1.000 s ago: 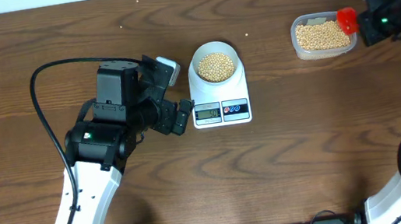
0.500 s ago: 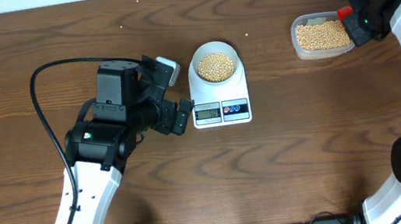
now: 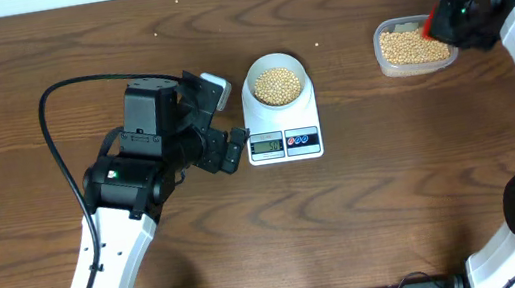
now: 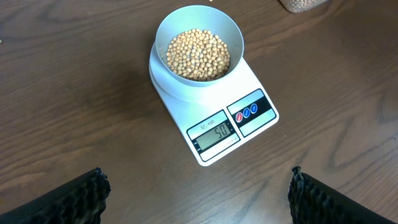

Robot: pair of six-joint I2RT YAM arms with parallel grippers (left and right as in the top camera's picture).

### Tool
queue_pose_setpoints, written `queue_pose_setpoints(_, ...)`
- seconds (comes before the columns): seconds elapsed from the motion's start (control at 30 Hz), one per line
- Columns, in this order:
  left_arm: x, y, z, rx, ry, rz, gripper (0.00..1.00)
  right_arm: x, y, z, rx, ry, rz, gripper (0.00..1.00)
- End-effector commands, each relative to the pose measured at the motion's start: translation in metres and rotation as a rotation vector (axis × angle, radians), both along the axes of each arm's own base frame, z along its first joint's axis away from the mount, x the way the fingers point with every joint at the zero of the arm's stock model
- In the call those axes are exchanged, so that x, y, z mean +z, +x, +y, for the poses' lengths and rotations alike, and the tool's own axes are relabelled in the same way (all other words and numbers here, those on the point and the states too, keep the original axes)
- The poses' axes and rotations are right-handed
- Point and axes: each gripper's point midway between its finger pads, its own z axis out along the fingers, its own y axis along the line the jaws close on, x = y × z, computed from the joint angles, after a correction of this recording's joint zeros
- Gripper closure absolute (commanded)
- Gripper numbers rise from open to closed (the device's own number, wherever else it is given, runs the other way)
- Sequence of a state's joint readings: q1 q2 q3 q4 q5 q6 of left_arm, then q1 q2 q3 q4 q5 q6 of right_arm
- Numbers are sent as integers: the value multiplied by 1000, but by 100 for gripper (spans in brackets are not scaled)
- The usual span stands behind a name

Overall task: Scoop item into bowl and weigh 50g on scale
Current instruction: 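Lower the red scoop into the tub and open the right gripper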

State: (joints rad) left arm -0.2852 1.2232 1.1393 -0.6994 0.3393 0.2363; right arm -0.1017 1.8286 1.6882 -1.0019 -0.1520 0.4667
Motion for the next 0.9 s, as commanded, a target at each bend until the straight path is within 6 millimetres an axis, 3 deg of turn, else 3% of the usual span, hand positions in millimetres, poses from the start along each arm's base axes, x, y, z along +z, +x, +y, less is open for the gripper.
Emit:
queue_pose_setpoints(0.0, -1, -2, -2, -11, -6, 5, 6, -8, -4, 15, -175, 181, 40, 99)
queue_pose_setpoints(0.17, -1, -2, -2, -12, -7, 5, 6, -16, -1, 15, -239, 212, 37, 99)
queue_pose_setpoints(0.23, -1, -2, -2, -12, -7, 5, 6, -17, 1, 15, -247, 217, 30, 86)
queue_pose_setpoints(0.3, -1, -2, -2, -12, -7, 5, 6, -17, 1, 15, -247, 217, 31, 65)
queue_pose_setpoints(0.37, -1, -2, -2, -12, -7, 5, 6, -17, 0, 16, -244, 222, 35, 53)
queue_pose_setpoints(0.57, -1, -2, -2, -12, -7, 5, 6, -15, -3, 27, -186, 269, 48, 43)
queue_pose_setpoints(0.73, -1, -2, -2, -12, -7, 5, 6, -23, -24, 29, -174, 263, 136, 30)
queue_pose_setpoints(0.87, -1, -2, -2, -12, -7, 5, 6, -28, -38, 25, -153, 249, 189, 13)
